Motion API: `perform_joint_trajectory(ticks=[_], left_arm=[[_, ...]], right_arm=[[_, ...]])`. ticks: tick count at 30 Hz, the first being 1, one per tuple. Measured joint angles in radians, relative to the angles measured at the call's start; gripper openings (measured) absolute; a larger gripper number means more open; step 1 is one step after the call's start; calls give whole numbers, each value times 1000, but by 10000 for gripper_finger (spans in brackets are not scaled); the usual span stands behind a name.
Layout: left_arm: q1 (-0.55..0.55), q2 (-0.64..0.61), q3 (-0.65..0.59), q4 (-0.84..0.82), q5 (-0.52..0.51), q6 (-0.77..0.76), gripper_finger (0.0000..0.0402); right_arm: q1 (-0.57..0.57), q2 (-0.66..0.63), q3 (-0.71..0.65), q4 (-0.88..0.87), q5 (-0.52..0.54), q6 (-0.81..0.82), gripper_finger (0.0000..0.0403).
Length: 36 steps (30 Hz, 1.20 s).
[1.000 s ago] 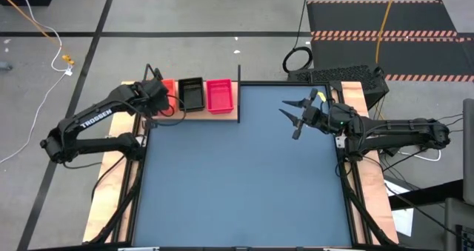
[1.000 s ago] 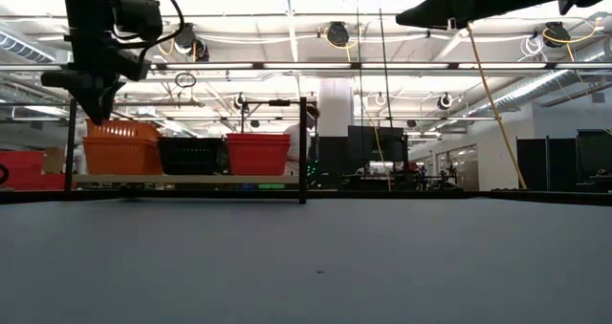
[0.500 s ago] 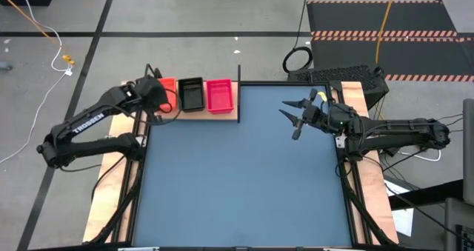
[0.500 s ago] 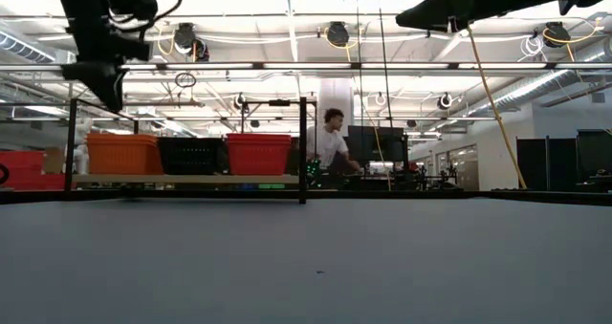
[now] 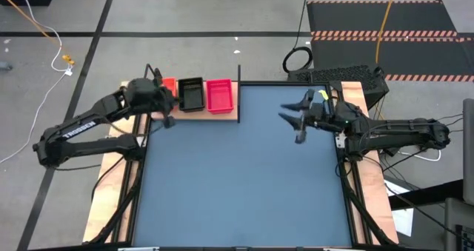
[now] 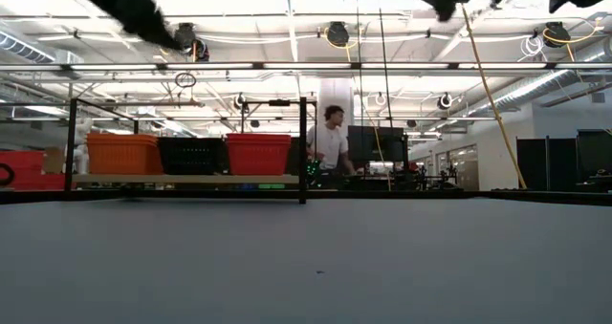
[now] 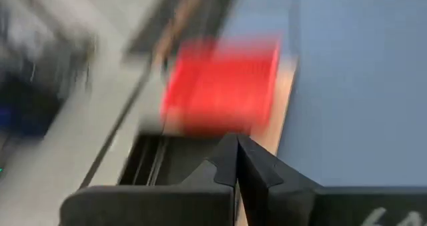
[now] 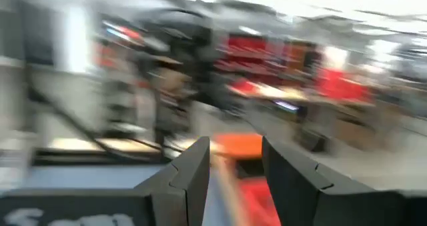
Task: Stack baskets on shelf by color
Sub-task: Return to Home Position
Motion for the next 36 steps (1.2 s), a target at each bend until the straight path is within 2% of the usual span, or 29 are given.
perform_joint_trajectory(ticks=[2, 4, 6, 7, 10, 12, 14, 17, 20, 25, 28, 32, 36], left_arm=[[-55, -21, -35, 175, 75, -77, 4], [-113, -25, -94, 367, 192, -134, 6], [-168, -19, -175, 577, 332, -165, 9], [-196, -10, -221, 678, 370, -183, 9], [-290, 28, -352, 975, 365, -251, 4], [-334, 32, -419, 1054, 316, -276, 4], [-359, 14, -453, 1062, 262, -270, 8], [-365, -76, -461, 948, 189, -186, 13], [-357, -192, -461, 819, 103, -138, 10], [-342, -369, -465, 584, 79, -134, 5], [-344, -442, -527, 537, 79, -163, 9], [-346, -519, -627, 552, 79, -182, 3], [-346, -576, -679, 552, 79, -181, 10]], right_arm=[[1, 7, 0, 49, -141, 42, 129], [7, 32, 0, 99, -230, 81, 125], [15, 75, 0, 119, -240, 96, 116], [18, 99, 0, 117, -234, 95, 110], [21, 186, 0, 85, -213, 135, 83], [22, 226, -2, 40, -235, 173, 59], [22, 226, -2, -11, -273, 194, 33], [22, 172, -2, -87, -294, 187, 5], [22, 63, -1, -138, -293, 186, 10], [24, -127, -14, -257, -296, 174, 3], [34, -210, -101, -238, -296, 171, 2], [43, -295, -265, -143, -301, 212, 1], [41, -384, -392, -46, -353, 255, 1]])
